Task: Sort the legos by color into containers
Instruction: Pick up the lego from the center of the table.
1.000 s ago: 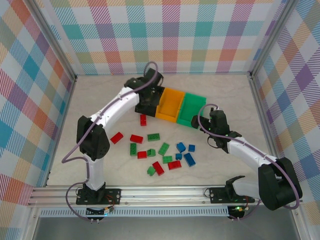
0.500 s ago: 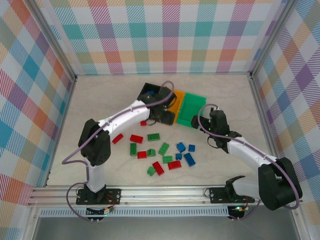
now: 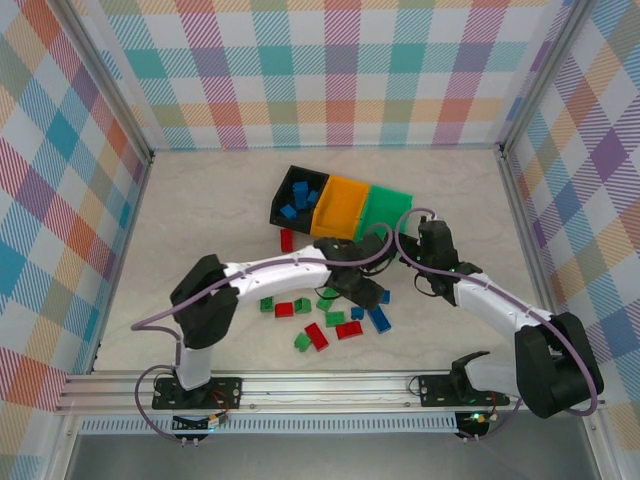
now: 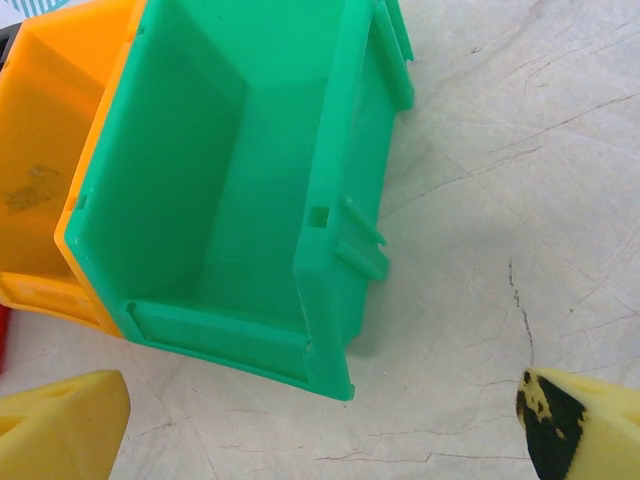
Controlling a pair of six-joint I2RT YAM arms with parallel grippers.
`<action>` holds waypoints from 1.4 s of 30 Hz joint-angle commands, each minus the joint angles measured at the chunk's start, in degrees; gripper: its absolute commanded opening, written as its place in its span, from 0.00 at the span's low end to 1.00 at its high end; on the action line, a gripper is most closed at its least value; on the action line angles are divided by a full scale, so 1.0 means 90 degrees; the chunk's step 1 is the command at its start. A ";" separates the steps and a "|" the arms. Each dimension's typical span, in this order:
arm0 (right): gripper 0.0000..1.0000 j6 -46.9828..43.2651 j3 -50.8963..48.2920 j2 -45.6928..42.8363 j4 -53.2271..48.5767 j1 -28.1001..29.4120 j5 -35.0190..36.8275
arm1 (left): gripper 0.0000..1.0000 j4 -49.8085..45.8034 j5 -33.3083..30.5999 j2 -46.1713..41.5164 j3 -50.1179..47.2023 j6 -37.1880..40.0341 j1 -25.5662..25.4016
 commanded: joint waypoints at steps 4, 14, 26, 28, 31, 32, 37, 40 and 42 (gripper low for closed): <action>0.99 0.0038 -0.0008 0.0061 0.0120 0.0016 0.0043 | 0.75 -0.0705 -0.0066 0.0477 0.0440 0.0983 0.0044; 0.99 0.0036 0.0015 0.0055 0.0092 0.0016 0.0043 | 0.75 -0.0712 0.0297 0.1037 0.0892 0.1839 0.0249; 0.99 0.0020 0.0005 0.0033 0.0062 0.0016 0.0101 | 0.67 -0.0359 0.0967 0.1289 0.0797 0.1939 0.0610; 0.99 0.0025 0.0020 0.0044 0.0048 0.0016 0.0099 | 0.67 -0.0296 0.1042 0.1334 0.0797 0.1925 0.0611; 0.99 0.0018 0.0031 0.0028 0.0048 0.0015 0.0090 | 0.64 -0.0282 0.1089 0.1434 0.0845 0.1944 0.0612; 0.99 0.0027 0.0024 0.0026 0.0051 0.0016 0.0094 | 0.60 -0.0292 0.1091 0.1459 0.0864 0.1957 0.0611; 0.99 0.0016 0.0036 0.0026 0.0036 0.0007 0.0094 | 0.46 -0.0258 0.0911 0.1286 0.0782 0.1926 0.0620; 0.99 0.0018 0.0023 0.0026 0.0033 0.0014 0.0111 | 0.45 -0.0132 0.0715 0.0869 0.0521 0.1771 0.0702; 0.99 0.0018 0.0029 0.0031 0.0032 0.0014 0.0111 | 0.45 0.0074 0.0828 0.0406 0.0187 0.1526 0.0890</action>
